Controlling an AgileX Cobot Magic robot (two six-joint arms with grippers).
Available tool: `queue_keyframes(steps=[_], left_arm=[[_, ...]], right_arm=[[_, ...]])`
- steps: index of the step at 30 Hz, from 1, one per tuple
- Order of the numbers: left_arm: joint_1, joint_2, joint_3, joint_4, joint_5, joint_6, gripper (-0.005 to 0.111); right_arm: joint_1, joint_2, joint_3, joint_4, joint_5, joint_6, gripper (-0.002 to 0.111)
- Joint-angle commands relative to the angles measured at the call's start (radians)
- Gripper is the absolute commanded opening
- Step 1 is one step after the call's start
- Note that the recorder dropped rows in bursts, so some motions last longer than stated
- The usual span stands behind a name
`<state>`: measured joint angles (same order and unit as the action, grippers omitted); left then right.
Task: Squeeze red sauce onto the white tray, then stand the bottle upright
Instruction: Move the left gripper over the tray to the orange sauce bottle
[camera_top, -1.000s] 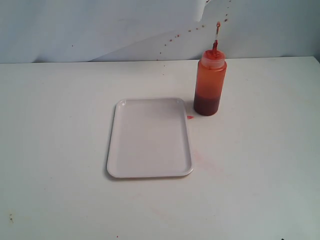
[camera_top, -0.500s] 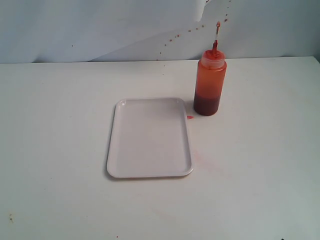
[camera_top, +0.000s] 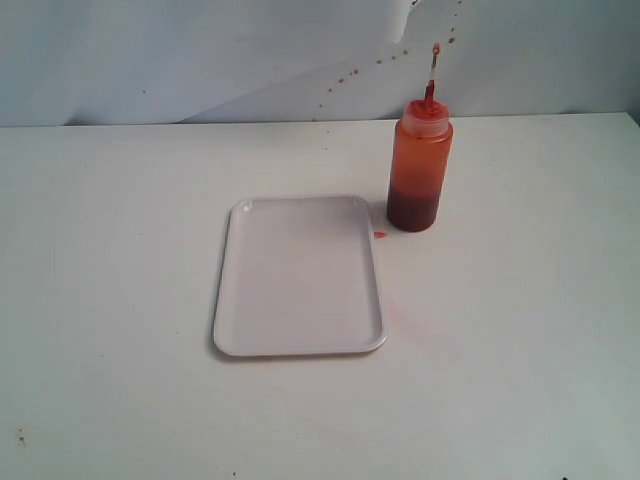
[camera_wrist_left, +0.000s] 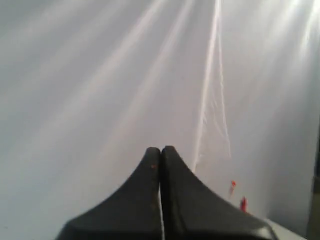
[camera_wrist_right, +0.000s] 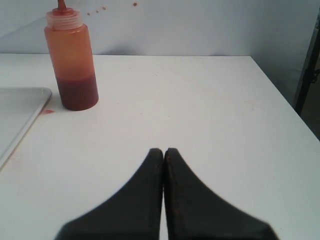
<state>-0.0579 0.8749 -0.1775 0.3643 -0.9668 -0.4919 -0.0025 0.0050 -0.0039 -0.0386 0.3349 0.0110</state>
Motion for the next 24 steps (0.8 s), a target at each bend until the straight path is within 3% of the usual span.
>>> queue_keyframes(steps=[1,7,12,18,24], left_arm=[[-0.002,0.621,-0.234,0.224,-0.254,-0.035,0.000],[-0.002,1.088,-0.633,0.517,-0.254,-0.035,0.000],[-0.002,1.216,-0.798,0.638,-0.254,-0.035,0.000],[-0.005,1.349,-0.910,0.701,-0.254,-0.031,0.000],[-0.011,1.401,-0.922,0.701,-0.254,-0.031,0.000]], right_arm=[[-0.008,-0.005,0.004,0.003,-0.001,-0.002,0.000],[-0.008,-0.005,0.004,0.003,-0.001,-0.002,0.000],[-0.008,-0.005,0.004,0.003,-0.001,-0.002,0.000],[-0.008,-0.005,0.004,0.003,-0.001,-0.002,0.000],[-0.008,-0.005,0.004,0.003,-0.001,-0.002,0.000]])
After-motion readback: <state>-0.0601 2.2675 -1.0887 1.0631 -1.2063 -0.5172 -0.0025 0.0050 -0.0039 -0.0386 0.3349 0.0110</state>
